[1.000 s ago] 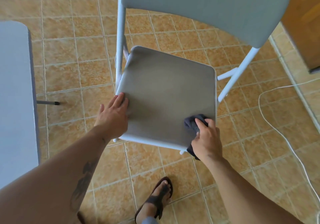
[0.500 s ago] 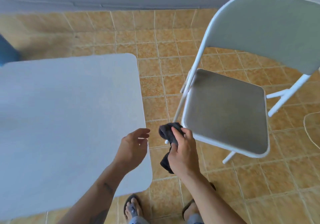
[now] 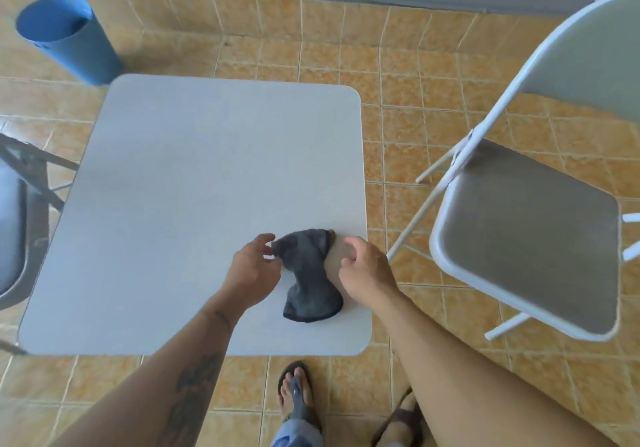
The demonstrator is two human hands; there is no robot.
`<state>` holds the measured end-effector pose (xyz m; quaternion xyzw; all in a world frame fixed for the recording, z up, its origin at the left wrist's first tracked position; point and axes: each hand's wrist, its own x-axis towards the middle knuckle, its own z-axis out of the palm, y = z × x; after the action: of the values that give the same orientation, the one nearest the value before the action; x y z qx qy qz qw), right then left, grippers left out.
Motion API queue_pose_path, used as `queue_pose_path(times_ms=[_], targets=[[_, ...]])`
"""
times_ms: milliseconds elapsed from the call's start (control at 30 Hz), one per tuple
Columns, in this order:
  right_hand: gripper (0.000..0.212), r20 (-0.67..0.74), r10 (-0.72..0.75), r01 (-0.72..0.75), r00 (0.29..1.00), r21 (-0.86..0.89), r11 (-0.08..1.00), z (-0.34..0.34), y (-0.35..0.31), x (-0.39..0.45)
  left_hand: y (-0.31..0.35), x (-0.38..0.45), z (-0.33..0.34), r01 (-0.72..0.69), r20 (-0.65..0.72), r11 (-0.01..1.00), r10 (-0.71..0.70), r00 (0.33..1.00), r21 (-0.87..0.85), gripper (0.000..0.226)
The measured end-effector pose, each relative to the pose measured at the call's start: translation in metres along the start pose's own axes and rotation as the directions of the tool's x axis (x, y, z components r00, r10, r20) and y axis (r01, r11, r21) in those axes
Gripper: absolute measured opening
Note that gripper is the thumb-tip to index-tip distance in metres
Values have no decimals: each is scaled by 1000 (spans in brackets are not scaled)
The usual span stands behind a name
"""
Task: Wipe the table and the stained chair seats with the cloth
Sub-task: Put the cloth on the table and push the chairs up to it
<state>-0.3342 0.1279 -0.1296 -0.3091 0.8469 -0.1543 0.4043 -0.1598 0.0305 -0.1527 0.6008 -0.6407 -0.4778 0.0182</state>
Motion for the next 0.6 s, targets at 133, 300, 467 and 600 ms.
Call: queue_pose_path(times_ms=[133, 300, 467, 600], targets=[[58, 51, -23, 22, 998, 21, 1000, 7, -8, 17, 0, 11, 12, 21, -30, 988, -16, 999, 156, 48], [38, 93, -72, 79, 993, -83, 993, 24, -22, 34, 11, 19, 11, -49, 43, 956, 39, 998, 289, 22], [6, 139, -61, 66, 988, -31, 997, 17, -29, 32, 12, 19, 0, -80, 141, 985, 58, 988, 154, 17], [14, 261, 42, -94, 964, 193, 977, 2, -24, 34, 4, 16, -11, -112, 199, 989, 91, 976, 97, 16]])
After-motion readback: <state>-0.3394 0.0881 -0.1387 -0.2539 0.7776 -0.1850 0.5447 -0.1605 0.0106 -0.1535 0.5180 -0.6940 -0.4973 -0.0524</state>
